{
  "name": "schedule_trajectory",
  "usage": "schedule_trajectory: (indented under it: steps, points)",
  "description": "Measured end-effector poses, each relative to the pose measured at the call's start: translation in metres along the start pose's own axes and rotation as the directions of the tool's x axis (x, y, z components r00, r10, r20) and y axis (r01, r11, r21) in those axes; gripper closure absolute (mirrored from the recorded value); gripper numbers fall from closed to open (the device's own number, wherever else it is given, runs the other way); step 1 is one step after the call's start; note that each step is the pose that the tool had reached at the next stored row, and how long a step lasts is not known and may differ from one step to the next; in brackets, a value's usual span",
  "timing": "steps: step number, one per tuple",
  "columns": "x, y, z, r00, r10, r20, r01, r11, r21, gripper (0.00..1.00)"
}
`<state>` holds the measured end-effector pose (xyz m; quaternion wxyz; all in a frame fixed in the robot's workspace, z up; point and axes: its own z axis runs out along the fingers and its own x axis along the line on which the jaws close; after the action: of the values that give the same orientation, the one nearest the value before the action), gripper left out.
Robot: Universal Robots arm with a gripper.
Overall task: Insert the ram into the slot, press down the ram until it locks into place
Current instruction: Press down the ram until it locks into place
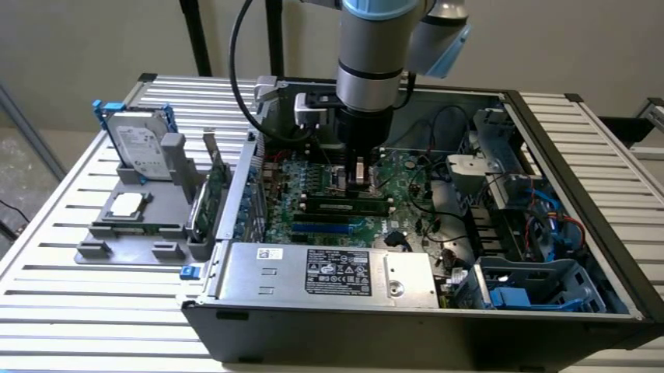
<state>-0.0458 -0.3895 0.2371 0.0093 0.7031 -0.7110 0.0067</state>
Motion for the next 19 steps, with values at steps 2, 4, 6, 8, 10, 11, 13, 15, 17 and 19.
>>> schedule_trajectory:
  steps: [2, 4, 6, 8, 10, 11, 13, 15, 17, 19]
  points:
    - [0.0, 0.0, 0.0016, 1.0, 0.0, -0.0013, 0.0, 1.0, -0.0031, 0.89]
    - [0.0, 0.0, 0.003, 1.0, 0.0, -0.0018, 0.0, 1.0, -0.0057, 0.89]
    - [0.0, -0.0001, 0.0043, 1.0, 0.0, -0.0025, 0.0, 1.0, -0.0072, 0.89]
    - [0.0, -0.0001, 0.0056, 1.0, 0.0, -0.0031, 0.0, 1.0, -0.0078, 0.89]
    - [0.0, 0.0, 0.0069, 1.0, 0.0, -0.004, 0.0, 1.0, -0.0083, 0.89]
    - [0.0, -0.0001, 0.0075, 1.0, 0.0, -0.0044, 0.0, 1.0, -0.0085, 0.89]
    - [-0.001, -0.0001, 0.0094, 1.0, 0.0, -0.0032, 0.0, 1.0, -0.0083, 0.89]
    - [0.0, -0.0001, 0.0103, 1.0, 0.0, -0.0042, 0.0, 1.0, -0.0085, 0.89]
    - [-0.001, -0.0001, 0.0089, 1.0, 0.0, -0.0025, 0.0, 1.0, -0.0079, 0.89]
    - [0.0, -0.0003, 0.0001, 1.0, 0.0, -0.003, 0.0, 1.0, -0.0083, 0.89]
